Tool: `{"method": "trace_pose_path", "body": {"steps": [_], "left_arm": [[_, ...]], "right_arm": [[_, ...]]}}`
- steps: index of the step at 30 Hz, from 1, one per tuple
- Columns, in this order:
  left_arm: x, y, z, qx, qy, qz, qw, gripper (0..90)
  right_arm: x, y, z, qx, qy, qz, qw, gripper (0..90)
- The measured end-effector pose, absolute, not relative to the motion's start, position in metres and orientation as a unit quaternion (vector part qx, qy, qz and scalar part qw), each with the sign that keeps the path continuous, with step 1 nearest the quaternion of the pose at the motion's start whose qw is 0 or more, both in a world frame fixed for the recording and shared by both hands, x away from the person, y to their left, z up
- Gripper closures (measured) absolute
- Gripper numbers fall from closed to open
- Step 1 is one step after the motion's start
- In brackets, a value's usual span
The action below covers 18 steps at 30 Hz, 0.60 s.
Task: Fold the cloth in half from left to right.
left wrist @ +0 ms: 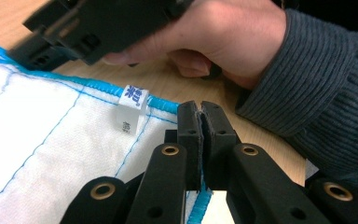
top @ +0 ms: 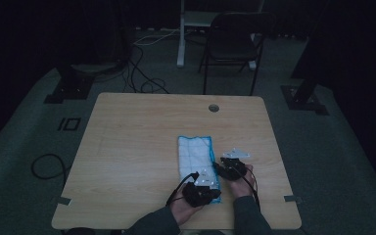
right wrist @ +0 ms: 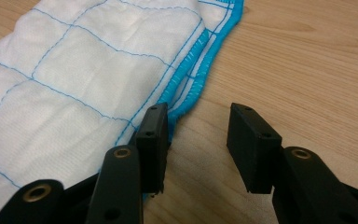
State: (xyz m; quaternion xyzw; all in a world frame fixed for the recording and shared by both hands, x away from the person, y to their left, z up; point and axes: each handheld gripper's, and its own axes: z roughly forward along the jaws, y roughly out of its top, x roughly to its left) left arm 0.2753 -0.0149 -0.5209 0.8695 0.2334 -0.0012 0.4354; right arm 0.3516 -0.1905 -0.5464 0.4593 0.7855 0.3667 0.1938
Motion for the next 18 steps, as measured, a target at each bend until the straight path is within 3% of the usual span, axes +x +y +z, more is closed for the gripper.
{"method": "trace_pose_path", "body": {"steps": [4,6,9,15,18], "left_arm": [[0.278,-0.017,-0.53,0.875,0.236,-0.018,0.422,85.2],[0.277,-0.015,-0.529,0.873,0.236,-0.02,0.426,76.6],[0.276,-0.007,-0.524,0.867,0.238,-0.012,0.438,72.2],[0.281,0.021,-0.522,0.867,0.264,0.045,0.42,73.4],[0.286,0.033,-0.53,0.869,0.287,0.061,0.398,77.1]], "right_arm": [[0.352,-0.191,-0.546,0.46,0.785,0.367,0.193,58.6],[0.351,-0.191,-0.546,0.461,0.785,0.367,0.193,58.6],[0.351,-0.192,-0.546,0.462,0.784,0.367,0.192,58.4],[0.352,-0.195,-0.546,0.471,0.78,0.366,0.19,58.4],[0.351,-0.195,-0.544,0.468,0.783,0.364,0.187,64.8]]}}
